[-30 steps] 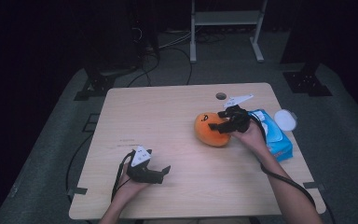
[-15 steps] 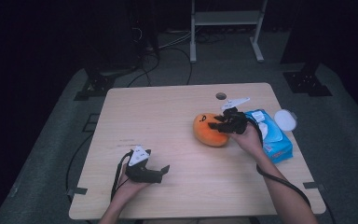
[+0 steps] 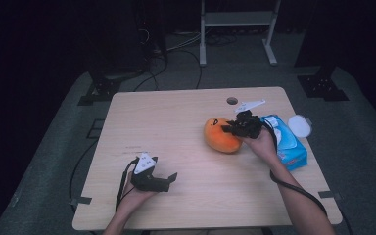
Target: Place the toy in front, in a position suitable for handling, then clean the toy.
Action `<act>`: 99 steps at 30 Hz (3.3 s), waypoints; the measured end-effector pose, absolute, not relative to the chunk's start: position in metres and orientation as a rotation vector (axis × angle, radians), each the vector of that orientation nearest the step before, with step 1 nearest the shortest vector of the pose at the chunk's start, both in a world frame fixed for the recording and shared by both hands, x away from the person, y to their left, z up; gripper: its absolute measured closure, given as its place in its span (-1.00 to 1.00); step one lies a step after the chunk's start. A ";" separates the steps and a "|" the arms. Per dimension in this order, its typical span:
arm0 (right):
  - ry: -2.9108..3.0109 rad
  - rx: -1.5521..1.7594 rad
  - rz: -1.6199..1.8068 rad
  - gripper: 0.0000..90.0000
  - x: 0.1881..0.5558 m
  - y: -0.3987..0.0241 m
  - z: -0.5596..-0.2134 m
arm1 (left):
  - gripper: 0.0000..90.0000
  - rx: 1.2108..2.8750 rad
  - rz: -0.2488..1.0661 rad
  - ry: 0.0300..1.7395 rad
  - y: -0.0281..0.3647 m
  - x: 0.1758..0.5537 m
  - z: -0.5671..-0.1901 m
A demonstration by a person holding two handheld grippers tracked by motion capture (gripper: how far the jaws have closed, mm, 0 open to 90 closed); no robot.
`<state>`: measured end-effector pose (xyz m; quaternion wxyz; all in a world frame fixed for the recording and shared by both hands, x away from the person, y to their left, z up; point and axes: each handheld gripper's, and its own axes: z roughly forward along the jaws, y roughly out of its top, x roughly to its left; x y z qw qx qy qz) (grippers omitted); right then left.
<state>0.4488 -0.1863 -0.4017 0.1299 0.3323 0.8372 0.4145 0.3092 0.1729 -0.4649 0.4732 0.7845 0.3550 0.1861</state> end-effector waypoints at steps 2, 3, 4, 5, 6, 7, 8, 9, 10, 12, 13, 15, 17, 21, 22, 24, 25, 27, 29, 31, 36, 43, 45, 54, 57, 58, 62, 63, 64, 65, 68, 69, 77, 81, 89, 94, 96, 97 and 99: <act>2.430 0.956 1.207 0.62 0.448 -0.188 -0.398 | -0.95 1.915 0.455 0.867 0.173 0.309 -0.465; 2.430 0.956 1.207 0.62 0.448 -0.188 -0.398 | -0.96 1.915 0.455 0.867 0.173 0.309 -0.465; 2.428 0.947 1.216 0.62 0.445 -0.189 -0.395 | -0.96 1.910 0.454 0.866 0.173 0.309 -0.465; 2.428 0.945 1.219 0.62 0.444 -0.189 -0.393 | -0.95 1.909 0.454 0.866 0.173 0.309 -0.465; 2.428 0.945 1.219 0.62 0.444 -0.189 -0.393 | -0.96 1.909 0.454 0.866 0.173 0.309 -0.465; 2.432 0.924 1.224 0.62 0.440 -0.189 -0.389 | -0.96 1.909 0.453 0.866 0.173 0.309 -0.465; 2.432 0.924 1.224 0.62 0.440 -0.189 -0.389 | -0.96 1.909 0.453 0.866 0.173 0.309 -0.465; 2.437 0.906 1.230 0.62 0.436 -0.188 -0.385 | -0.96 1.914 0.454 0.864 0.172 0.309 -0.465; 2.437 0.906 1.230 0.62 0.436 -0.188 -0.385 | -0.96 1.914 0.454 0.864 0.172 0.309 -0.465; 2.455 0.867 1.224 0.62 0.429 -0.185 -0.380 | -0.96 1.912 0.455 0.861 0.172 0.309 -0.465; 2.455 0.867 1.224 0.62 0.429 -0.185 -0.380 | -0.96 1.912 0.455 0.861 0.172 0.309 -0.465; 2.467 0.845 1.244 0.62 0.420 -0.184 -0.376 | -0.96 1.916 0.454 0.863 0.172 0.309 -0.465; 2.476 0.822 1.263 0.62 0.412 -0.183 -0.374 | -0.96 1.918 0.454 0.862 0.171 0.309 -0.465; 2.514 0.762 1.291 0.62 0.396 -0.179 -0.371 | -0.96 1.917 0.451 0.854 0.170 0.309 -0.464; 2.514 0.762 1.291 0.62 0.396 -0.179 -0.371 | -0.96 1.918 0.450 0.853 0.170 0.310 -0.465; 2.537 0.729 1.288 0.62 0.388 -0.176 -0.371 | -0.96 1.920 0.451 0.852 0.169 0.310 -0.465; 2.554 0.704 1.286 0.62 0.381 -0.172 -0.372 | -0.96 1.922 0.451 0.851 0.170 0.310 -0.465; 2.569 0.677 1.287 0.62 0.376 -0.169 -0.373 | -0.96 1.918 0.452 0.853 0.171 0.309 -0.465; 2.578 0.667 1.286 0.62 0.373 -0.168 -0.374 | -0.96 1.916 0.453 0.852 0.171 0.309 -0.465; 2.601 0.639 1.280 0.62 0.366 -0.163 -0.378 | -0.96 1.908 0.439 0.840 0.172 0.308 -0.464; 2.612 0.610 1.299 0.62 0.358 -0.161 -0.381 | -0.96 1.897 0.421 0.805 0.171 0.307 -0.461; 2.630 0.577 1.326 0.61 0.348 -0.159 -0.387 | -0.96 1.897 0.404 0.749 0.168 0.304 -0.457; 2.629 0.562 1.325 0.61 0.346 -0.157 -0.389 | -0.96 1.897 0.398 0.743 0.166 0.303 -0.457; 2.644 0.530 1.341 0.59 0.343 -0.154 -0.405 | -0.95 1.892 0.367 0.683 0.159 0.300 -0.450; 2.647 0.501 1.344 0.52 0.343 -0.156 -0.406 | -0.95 1.887 0.358 0.648 0.153 0.300 -0.444; 2.652 0.490 1.344 0.47 0.343 -0.156 -0.406 | -0.96 1.883 0.358 0.637 0.151 0.300 -0.443; 2.645 0.485 1.364 0.28 0.340 -0.160 -0.408 | -0.96 1.882 0.330 0.567 0.137 0.301 -0.434; 2.649 0.486 1.370 0.26 0.340 -0.162 -0.408 | -0.95 1.884 0.324 0.546 0.133 0.302 -0.432; 2.645 0.491 1.377 0.22 0.339 -0.164 -0.408 | -0.95 1.887 0.325 0.527 0.128 0.303 -0.431; 2.641 0.495 1.377 0.19 0.339 -0.166 -0.407 | -0.95 1.893 0.319 0.510 0.124 0.305 -0.429; 2.632 0.503 1.382 0.11 0.337 -0.171 -0.406 | -0.95 1.905 0.301 0.460 0.109 0.311 -0.427; 2.629 0.507 1.383 0.10 0.337 -0.172 -0.406 | -0.95 1.907 0.289 0.443 0.104 0.313 -0.427; 2.597 0.530 1.409 -0.09 0.333 -0.191 -0.401 | -0.95 1.974 0.246 0.358 0.076 0.327 -0.430; 2.552 0.574 1.404 -0.16 0.332 -0.211 -0.398 | -0.90 2.003 0.242 0.346 0.075 0.329 -0.434; 2.402 0.732 1.266 -0.22 0.345 -0.260 -0.391 | -0.88 2.026 0.264 0.337 0.073 0.321 -0.436; 2.344 0.810 1.191 -0.23 0.358 -0.282 -0.392 | -0.88 2.037 0.275 0.330 0.073 0.315 -0.437; 2.326 0.839 1.153 -0.23 0.364 -0.290 -0.394 | -0.88 2.036 0.274 0.334 0.075 0.312 -0.437; 2.326 0.839 1.153 -0.23 0.364 -0.290 -0.394 | -0.88 2.036 0.274 0.334 0.075 0.312 -0.437; 2.302 0.881 1.107 -0.23 0.372 -0.301 -0.398 | -0.88 2.024 0.272 0.343 0.077 0.307 -0.438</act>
